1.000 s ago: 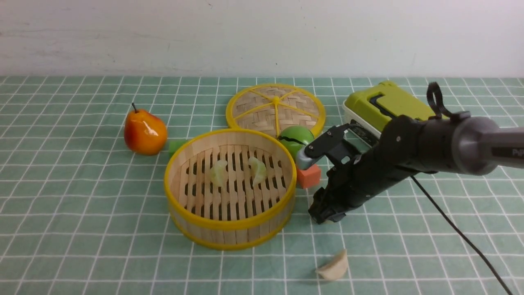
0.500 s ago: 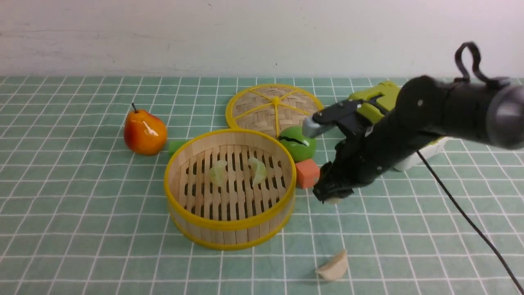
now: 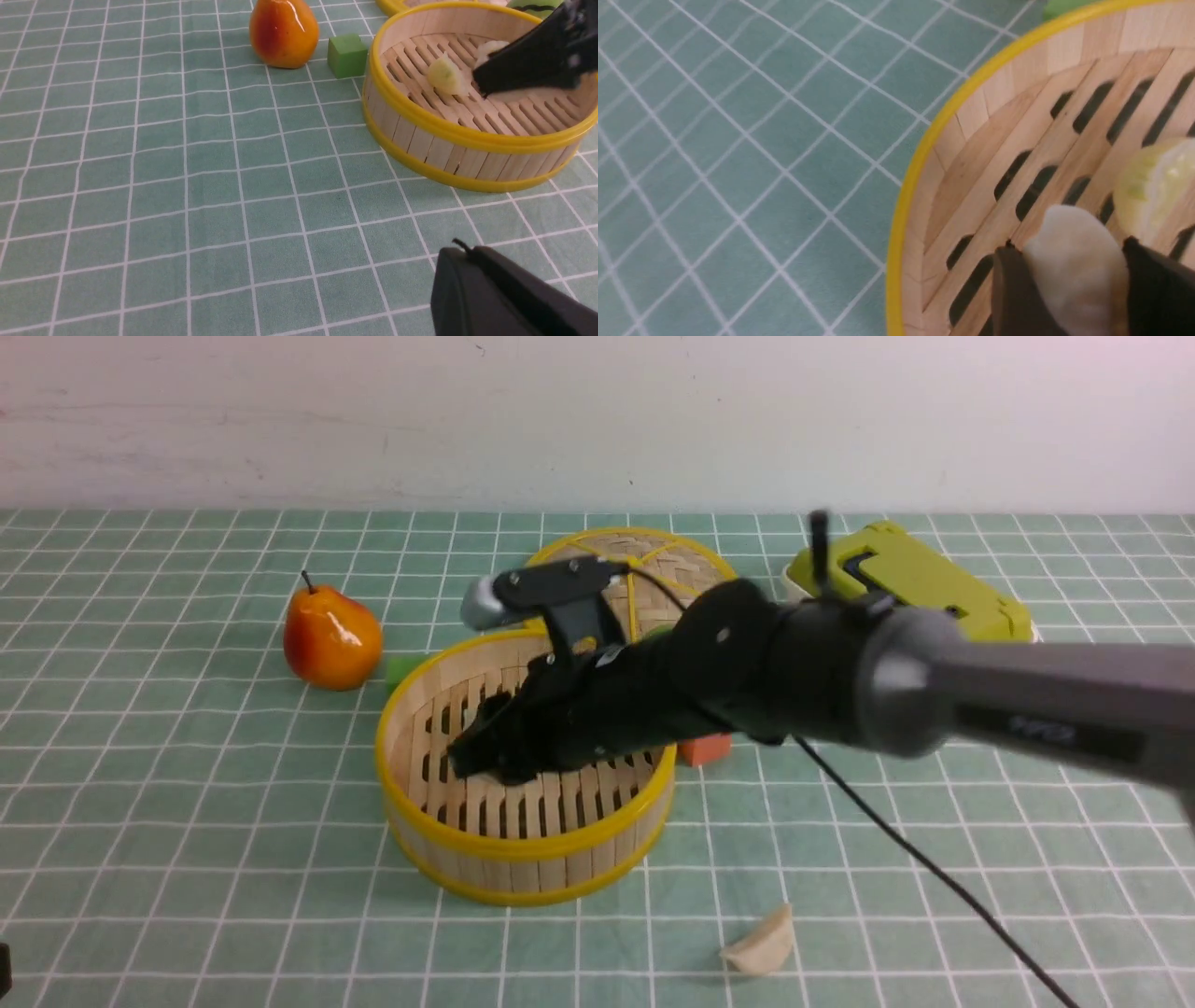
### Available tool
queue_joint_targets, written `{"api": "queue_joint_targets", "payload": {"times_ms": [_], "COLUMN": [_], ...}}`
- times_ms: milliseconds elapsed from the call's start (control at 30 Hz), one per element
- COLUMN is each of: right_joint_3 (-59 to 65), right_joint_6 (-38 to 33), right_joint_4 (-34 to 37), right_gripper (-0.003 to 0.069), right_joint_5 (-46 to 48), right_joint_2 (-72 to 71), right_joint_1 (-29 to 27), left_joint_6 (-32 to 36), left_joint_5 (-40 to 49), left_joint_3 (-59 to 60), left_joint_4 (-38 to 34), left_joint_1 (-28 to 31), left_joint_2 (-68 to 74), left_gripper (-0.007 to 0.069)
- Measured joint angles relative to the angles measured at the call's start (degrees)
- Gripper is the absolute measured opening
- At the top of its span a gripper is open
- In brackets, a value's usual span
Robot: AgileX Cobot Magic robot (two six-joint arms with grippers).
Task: Put the dumplings into the steamer on the table with the blue tablecloth.
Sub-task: 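Place the dumpling in the bamboo steamer basket with the right gripper, then reach for and grasp a dumpling lying on the table beside the steamer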
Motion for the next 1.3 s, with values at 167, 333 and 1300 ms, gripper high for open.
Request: {"api": "queue_joint_targets", "payload": {"times_ms": [167,333,1300], "right_joint_3": [0.0,0.0,17.3], "right_joint_6": [-0.2,-1.1,21.8], "right_joint_4": [1.1,0.8,-24.5], "right_gripper": [0.0286,0.0407,0.0226], "right_joint_5": [-3.0,-4.2,38.4], "right_joint_2": [2.6,1.1,-27.2], "right_joint_1": [0.2,0.1,-19.4], "left_joint_6": [0.0,0.0,-0.9], "left_joint_5": [0.2,0.4,0.1], "left_joint_3": [0.0,0.0,0.1], "left_joint_4": [0.0,0.0,-0.8], "left_joint_1": [0.0,0.0,0.0], "left_joint_2": [0.0,0.0,0.0], "left_gripper": [-0.0015,-0.0015,-0.0012]}}
